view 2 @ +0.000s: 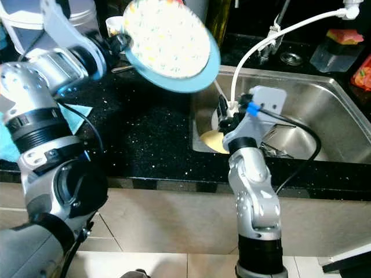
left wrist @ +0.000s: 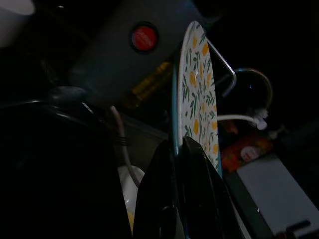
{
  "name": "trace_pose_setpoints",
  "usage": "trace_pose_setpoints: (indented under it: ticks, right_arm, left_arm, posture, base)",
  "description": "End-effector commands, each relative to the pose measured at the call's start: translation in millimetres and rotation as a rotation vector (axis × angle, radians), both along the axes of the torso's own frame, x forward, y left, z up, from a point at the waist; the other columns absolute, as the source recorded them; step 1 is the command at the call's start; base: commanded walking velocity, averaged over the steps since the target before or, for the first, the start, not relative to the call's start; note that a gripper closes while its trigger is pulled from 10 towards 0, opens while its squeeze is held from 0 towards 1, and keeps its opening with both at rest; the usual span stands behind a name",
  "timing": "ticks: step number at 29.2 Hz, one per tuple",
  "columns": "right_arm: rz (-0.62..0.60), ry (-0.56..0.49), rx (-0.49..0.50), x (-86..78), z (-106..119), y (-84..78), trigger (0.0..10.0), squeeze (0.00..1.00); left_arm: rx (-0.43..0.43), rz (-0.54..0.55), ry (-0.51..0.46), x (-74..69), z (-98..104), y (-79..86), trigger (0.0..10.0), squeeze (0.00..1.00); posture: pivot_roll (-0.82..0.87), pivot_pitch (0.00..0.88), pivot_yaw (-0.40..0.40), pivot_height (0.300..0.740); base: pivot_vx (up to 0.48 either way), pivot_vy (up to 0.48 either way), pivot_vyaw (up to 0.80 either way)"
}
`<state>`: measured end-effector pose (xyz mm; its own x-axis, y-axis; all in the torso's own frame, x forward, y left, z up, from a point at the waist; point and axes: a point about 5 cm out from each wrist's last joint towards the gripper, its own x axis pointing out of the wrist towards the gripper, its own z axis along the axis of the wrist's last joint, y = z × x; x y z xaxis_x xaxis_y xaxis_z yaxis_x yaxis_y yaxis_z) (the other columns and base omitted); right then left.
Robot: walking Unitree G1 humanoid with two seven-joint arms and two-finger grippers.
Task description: Kitchen organization
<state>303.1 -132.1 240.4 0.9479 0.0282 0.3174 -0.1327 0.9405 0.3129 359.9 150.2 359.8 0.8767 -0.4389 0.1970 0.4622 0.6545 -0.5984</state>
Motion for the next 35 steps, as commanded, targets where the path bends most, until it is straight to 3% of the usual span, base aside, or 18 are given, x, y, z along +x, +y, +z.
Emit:
trace_pose_setpoints:
  ticks: [1,3,4,7,17,20,22,27,31,35]
  right_arm:
    - [0.023,0.06,0.1,3.6,-7,-4.2,10.0,0.0]
    - [0.122,0.068,0.247,5.3,-2,-0.2,10.0,0.0]
    - [0.122,0.068,0.247,5.3,-2,-0.2,10.0,0.0]
    - [0.27,0.034,0.379,2.6,10,7.1,10.0,0.0]
    - [0.526,-0.063,0.553,-9.6,39,18.8,10.0,0.0]
    - [0.549,-0.068,0.591,-10.1,43,16.2,10.0,0.0]
    - [0.547,-0.067,0.593,-9.9,43,14.9,10.0,0.0]
    - [0.324,0.129,0.422,6.0,12,-4.4,10.0,0.0]
    - [0.215,0.282,0.296,10.4,-19,-12.0,10.0,0.0]
    - [0.16,0.369,0.23,11.5,-35,-13.3,10.0,0.0]
  left_arm:
    - [0.028,-0.063,-0.061,-7.6,7,-2.5,10.0,0.0]
    - [0.077,-0.144,-0.136,-19.6,8,-2.4,10.0,0.0]
    - [0.077,-0.144,-0.136,-19.6,8,-2.4,10.0,0.0]
    - [0.133,-0.219,-0.219,-33.7,7,-3.4,10.0,0.0]
    - [0.184,-0.322,-0.269,-44.4,0,-15.4,10.0,0.0]
    - [0.223,-0.28,-0.267,-44.3,-2,-14.4,10.0,0.0]
    - [0.236,-0.26,-0.27,-43.9,-2,-13.6,10.0,0.0]
    - [0.217,-0.104,-0.23,-30.1,0,-6.7,10.0,0.0]
    - [0.129,0.052,-0.153,-15.1,3,12.9,10.0,0.0]
    - [0.06,0.107,-0.138,-11.5,6,23.2,10.0,0.0]
  posture:
    - [0.3,0.065,-0.069,0.74]
    - [0.3,0.072,-0.07,0.74]
    - [0.3,0.072,-0.07,0.74]
    - [0.3,0.085,-0.081,0.74]
    - [0.28,0.097,-0.087,0.74]
    - [0.28,0.1,-0.093,0.74]
    - [0.28,0.101,-0.095,0.74]
    - [0.27,0.105,-0.1,0.74]
    - [0.27,0.108,-0.103,0.74]
    - [0.27,0.109,-0.104,0.74]
  base:
    - [0.0,0.0,0.0]
    - [0.0,0.0,0.0]
    - [0.0,0.0,0.0]
    - [0.0,0.0,0.0]
    - [0.0,0.0,0.0]
    - [0.0,0.0,0.0]
    - [0.0,0.0,0.0]
    - [0.0,0.0,0.0]
    - [0.0,0.0,0.0]
    - [0.0,0.0,0.0]
